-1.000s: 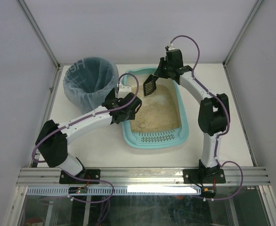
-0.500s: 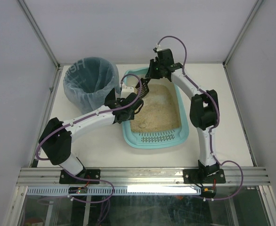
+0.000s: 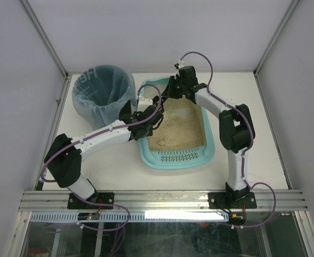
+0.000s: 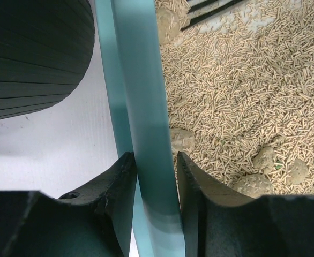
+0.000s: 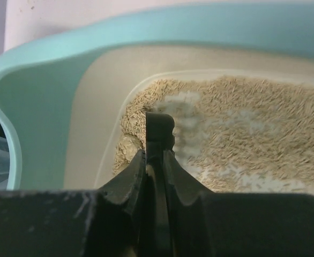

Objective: Clean the litter box

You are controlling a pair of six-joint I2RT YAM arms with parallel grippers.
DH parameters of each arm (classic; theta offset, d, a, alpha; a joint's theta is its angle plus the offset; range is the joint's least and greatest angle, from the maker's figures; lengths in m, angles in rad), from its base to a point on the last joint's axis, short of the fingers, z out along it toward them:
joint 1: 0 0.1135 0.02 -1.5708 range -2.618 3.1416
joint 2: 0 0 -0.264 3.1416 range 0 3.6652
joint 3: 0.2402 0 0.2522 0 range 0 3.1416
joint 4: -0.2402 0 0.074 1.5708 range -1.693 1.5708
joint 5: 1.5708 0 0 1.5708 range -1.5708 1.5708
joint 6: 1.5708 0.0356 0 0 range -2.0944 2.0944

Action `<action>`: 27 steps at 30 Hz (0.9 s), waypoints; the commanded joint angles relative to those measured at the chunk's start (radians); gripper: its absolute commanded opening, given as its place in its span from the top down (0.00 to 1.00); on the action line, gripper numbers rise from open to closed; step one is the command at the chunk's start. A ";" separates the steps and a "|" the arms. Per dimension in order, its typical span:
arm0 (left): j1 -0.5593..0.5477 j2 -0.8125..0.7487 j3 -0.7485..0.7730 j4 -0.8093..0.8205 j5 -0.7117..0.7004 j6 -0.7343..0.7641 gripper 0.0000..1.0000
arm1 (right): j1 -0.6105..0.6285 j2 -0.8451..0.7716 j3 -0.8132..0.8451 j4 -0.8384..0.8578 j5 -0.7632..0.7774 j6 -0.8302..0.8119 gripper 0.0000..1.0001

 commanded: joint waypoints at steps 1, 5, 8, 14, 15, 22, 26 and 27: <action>0.008 0.004 0.006 0.040 0.011 0.016 0.70 | 0.030 -0.056 -0.166 0.094 -0.051 0.139 1.00; 0.008 0.002 0.005 0.039 0.013 0.021 0.73 | 0.031 -0.077 -0.267 0.261 -0.120 0.261 1.00; 0.008 0.001 0.003 0.039 0.013 0.023 0.75 | 0.030 -0.101 -0.327 0.373 -0.150 0.328 1.00; 0.008 -0.010 0.000 0.039 0.010 0.025 0.78 | 0.012 -0.180 -0.458 0.603 -0.171 0.434 1.00; 0.008 -0.012 -0.001 0.039 0.009 0.026 0.78 | 0.006 -0.197 -0.482 0.632 -0.167 0.444 1.00; 0.008 -0.023 -0.008 0.039 0.002 0.027 0.78 | -0.039 -0.295 -0.623 0.787 -0.140 0.516 1.00; 0.008 -0.028 -0.008 0.039 0.001 0.029 0.78 | -0.056 -0.346 -0.662 0.791 -0.110 0.517 1.00; 0.008 -0.030 -0.009 0.039 0.000 0.030 0.78 | -0.060 -0.359 -0.669 0.786 -0.100 0.514 1.00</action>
